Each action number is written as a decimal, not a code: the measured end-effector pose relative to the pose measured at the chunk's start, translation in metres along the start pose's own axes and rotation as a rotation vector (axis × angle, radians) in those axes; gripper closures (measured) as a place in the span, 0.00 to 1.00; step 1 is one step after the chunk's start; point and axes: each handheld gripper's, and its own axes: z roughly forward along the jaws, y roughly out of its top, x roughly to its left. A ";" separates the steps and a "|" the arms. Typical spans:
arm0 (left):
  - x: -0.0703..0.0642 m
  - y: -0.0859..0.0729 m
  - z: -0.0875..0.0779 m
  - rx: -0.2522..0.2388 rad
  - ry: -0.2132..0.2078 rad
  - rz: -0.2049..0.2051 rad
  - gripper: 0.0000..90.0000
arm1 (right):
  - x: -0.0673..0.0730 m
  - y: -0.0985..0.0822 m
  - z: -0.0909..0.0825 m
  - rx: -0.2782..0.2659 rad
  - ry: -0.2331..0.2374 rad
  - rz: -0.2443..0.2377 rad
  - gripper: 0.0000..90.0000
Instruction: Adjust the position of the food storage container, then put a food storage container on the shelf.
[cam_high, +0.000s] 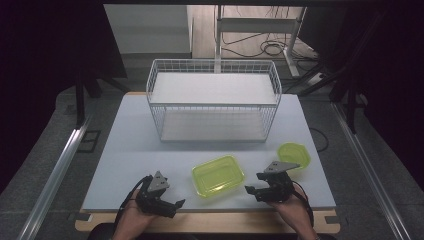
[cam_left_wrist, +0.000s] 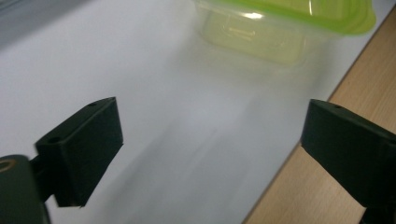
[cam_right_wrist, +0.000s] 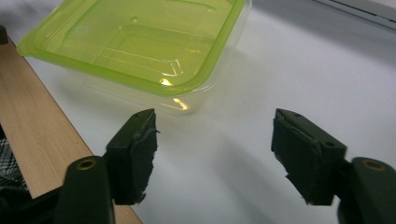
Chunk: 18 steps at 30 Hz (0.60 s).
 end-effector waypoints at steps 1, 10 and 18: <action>0.000 -0.001 -0.001 -0.003 0.002 0.001 0.04 | 0.000 0.000 0.000 -0.003 0.003 0.005 0.31; 0.004 -0.007 -0.002 -0.041 0.021 -0.003 0.02 | -0.006 -0.004 0.005 -0.011 0.027 0.031 0.14; 0.003 -0.008 0.004 -0.009 0.043 0.028 0.02 | -0.008 0.000 0.006 -0.020 0.018 0.081 0.08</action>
